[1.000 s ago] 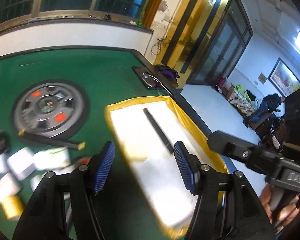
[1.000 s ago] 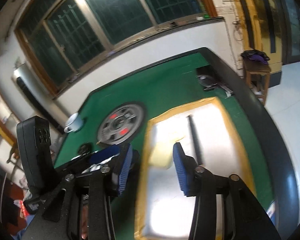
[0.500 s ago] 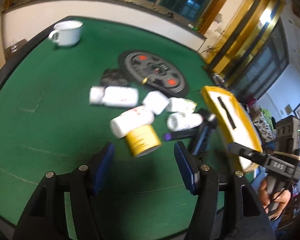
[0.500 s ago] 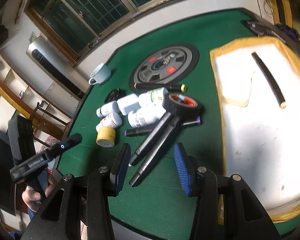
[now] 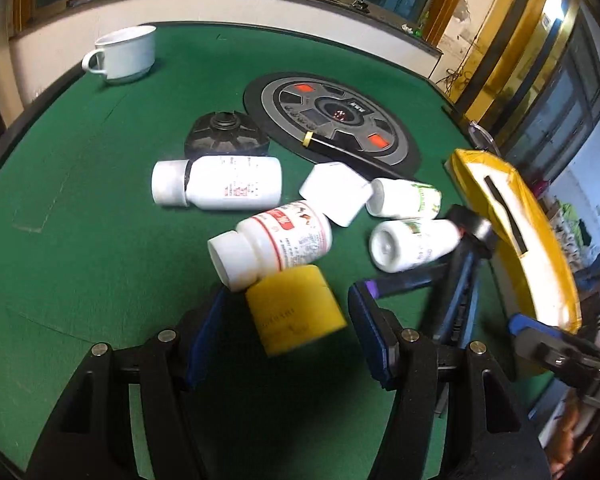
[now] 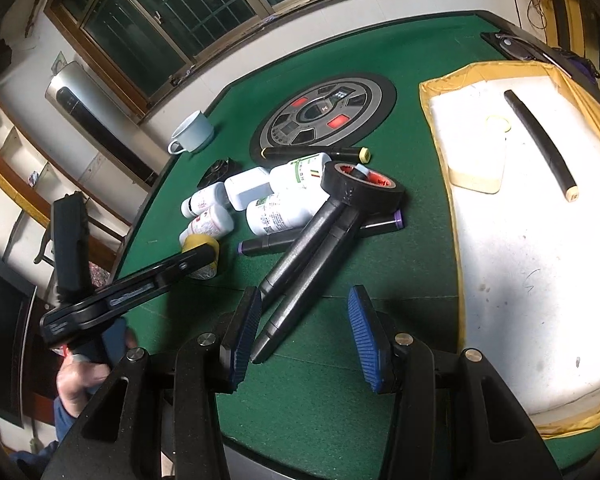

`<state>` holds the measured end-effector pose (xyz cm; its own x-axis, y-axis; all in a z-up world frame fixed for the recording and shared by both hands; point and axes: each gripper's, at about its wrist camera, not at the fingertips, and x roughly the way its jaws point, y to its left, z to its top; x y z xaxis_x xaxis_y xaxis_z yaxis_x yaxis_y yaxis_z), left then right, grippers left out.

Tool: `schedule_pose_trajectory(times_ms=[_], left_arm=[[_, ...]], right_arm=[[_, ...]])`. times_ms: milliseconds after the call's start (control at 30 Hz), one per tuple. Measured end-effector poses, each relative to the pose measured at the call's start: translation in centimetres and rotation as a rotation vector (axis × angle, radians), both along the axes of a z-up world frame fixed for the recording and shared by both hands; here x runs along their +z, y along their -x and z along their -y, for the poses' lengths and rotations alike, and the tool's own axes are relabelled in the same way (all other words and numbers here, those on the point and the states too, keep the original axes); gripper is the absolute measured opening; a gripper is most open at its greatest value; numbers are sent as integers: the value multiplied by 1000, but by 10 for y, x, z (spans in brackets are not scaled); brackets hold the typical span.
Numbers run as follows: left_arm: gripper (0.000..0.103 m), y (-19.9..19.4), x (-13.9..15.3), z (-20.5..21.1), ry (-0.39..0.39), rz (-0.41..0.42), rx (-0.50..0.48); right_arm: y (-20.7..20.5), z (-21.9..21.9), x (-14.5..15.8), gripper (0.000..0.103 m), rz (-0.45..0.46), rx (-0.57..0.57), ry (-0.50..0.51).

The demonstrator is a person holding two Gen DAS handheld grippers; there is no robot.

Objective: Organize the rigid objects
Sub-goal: 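Move both tools back over the objects on the table, then grasp the yellow round jar with the left tool while the right tool grasps a black marker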

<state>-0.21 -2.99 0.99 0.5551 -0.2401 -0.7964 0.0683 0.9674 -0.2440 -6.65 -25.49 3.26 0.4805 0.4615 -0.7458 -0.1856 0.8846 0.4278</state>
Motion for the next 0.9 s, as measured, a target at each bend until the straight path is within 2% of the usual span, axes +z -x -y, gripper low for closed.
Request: schedule_pose_trajectory(times_ms=[33,67,167,267,433,600,767,900], left_arm=[[49,1,-2,-2,10,7,-15],[47,2,-1,-5,16,15,-25],[47,5,-2,-18,13,27,-26],[47,5,-3,-33,34,37,-21],[47,6,-3,-28,-9,51,-33],[47,5,-4,-30,5,49,-40],[47,5,-4,-24,-34,49,-44],[47,4,-4,-12,-114,46,-40]], right_arm=[[0,-1,-1,41,-6,-3,-3],[0,-1,-2,41,-9,-6,-4],[-3,-4,-6,40,-18,-12,17],[-10,-9,-11,29,-29,-24,42],[-25,-24,-19,29,-46,-42,111],[-37,-34,-26,27,-37,-74,197],[-24,-26,-24,20,-56,-40,193],[-1,-22,-23,14,-32,-13,261]])
